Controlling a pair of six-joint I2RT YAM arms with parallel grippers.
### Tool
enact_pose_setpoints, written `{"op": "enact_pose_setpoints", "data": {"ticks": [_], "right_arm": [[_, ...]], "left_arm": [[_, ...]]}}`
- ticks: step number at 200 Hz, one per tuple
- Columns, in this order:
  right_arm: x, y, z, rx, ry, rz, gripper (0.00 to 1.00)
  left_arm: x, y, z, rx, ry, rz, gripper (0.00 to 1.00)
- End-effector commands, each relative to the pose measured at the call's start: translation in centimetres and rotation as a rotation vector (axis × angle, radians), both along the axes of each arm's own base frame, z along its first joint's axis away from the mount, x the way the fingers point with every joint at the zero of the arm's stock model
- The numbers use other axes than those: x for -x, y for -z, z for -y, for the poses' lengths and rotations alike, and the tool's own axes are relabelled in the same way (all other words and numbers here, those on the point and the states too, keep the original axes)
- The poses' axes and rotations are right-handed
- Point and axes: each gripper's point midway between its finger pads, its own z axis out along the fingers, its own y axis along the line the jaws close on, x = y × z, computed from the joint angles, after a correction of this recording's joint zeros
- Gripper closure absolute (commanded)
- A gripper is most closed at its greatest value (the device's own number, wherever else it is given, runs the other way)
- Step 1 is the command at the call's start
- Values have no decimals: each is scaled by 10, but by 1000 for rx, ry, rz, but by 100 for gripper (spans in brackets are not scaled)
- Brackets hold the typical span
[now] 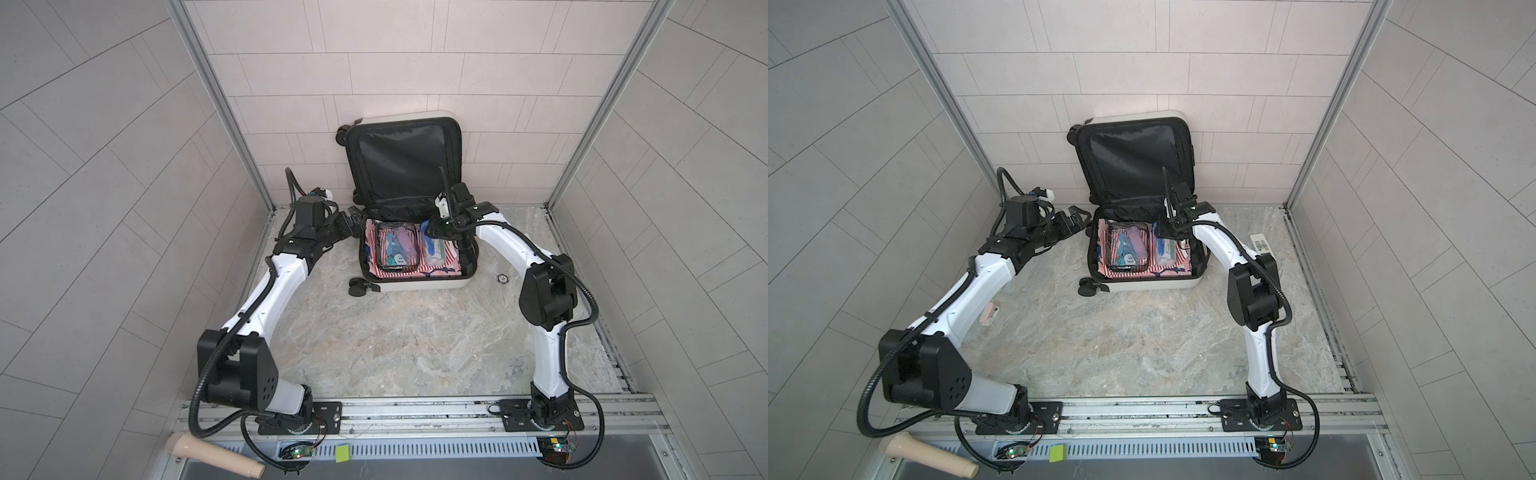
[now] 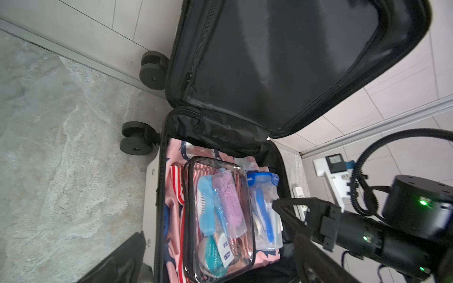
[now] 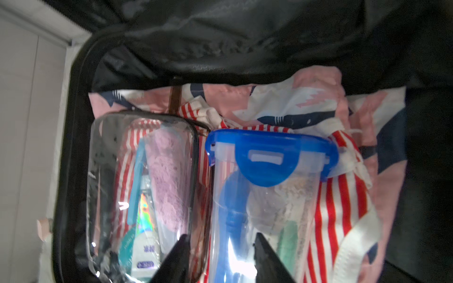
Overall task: Pack the luggage
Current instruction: 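Release the container and raise both grippers away from the suitcase contents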
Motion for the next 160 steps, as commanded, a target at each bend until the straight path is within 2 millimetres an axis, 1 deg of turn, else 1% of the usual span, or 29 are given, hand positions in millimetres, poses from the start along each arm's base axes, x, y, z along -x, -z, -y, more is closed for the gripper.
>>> {"op": "enact_pose_setpoints", "data": {"ticks": [1,16,28,39,50,75,83,95,113,133,147,160], "right_arm": [[18,-38,8,7,-15,25,38],[23,-57,16,7,-14,56,28],[28,-67,25,10,-4,68,23],[33,-69,37,18,7,67,20],[38,-70,53,25,34,63,18],[51,-51,94,46,99,19,16],[56,-42,107,46,123,-3,16],[62,-27,122,36,152,-33,16],[72,-9,138,18,188,-65,16],[81,7,142,13,198,-94,16],[84,13,141,4,196,-105,17],[84,13,140,-3,198,-104,17]], "left_arm": [[-7,6,-2,-47,22,-11,5],[-9,23,-3,-62,18,-50,8],[-8,39,-4,-74,16,-81,11],[-5,55,-5,-87,16,-113,13],[-1,69,-4,-98,21,-144,15],[6,96,-1,-130,33,-197,17],[9,103,1,-136,40,-212,18],[12,111,5,-145,52,-229,21],[14,119,12,-157,74,-242,22],[12,121,14,-160,76,-247,26],[7,113,14,-163,75,-227,29],[-2,97,16,-167,79,-186,31]]}}
